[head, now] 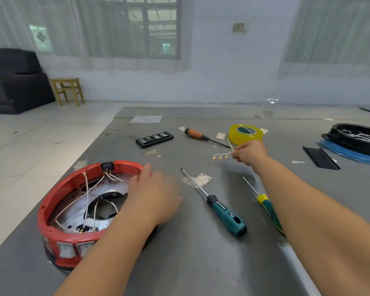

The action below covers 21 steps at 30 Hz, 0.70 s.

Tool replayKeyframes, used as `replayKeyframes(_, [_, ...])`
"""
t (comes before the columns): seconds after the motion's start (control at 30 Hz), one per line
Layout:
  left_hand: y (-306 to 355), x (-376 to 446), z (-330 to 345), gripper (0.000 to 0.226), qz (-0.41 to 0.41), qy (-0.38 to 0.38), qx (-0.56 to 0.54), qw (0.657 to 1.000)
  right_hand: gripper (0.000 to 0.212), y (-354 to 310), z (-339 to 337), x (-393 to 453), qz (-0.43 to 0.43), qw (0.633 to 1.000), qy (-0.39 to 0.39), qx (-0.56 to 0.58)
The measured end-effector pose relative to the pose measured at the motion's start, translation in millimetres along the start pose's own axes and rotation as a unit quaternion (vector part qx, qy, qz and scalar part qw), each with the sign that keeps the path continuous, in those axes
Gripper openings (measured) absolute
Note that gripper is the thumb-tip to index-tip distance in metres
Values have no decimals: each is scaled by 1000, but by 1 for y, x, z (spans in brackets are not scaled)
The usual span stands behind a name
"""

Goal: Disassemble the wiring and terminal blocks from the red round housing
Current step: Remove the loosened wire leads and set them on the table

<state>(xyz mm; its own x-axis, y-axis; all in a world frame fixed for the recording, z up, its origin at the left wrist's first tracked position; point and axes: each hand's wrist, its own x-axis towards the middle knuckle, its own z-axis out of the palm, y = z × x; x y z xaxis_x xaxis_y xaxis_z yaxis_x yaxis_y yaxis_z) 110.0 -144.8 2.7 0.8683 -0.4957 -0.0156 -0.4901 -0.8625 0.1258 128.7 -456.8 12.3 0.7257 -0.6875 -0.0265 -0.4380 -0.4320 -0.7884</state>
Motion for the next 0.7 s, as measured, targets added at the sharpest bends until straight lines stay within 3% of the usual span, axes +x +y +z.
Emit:
replayKeyframes(0.17, [-1,2,2,57,-9,-11,-5,1000,17,9,8,21,30,988,-56,-138])
replayKeyframes(0.43, [-1,-1,1,58,-6,-3,2,1000,24,12,17,30,22,985,-40,-165])
replayKeyframes(0.7, [-2,-5,-1,51,4,10,-40,999,31,10,7,15,9,990,-85,-112])
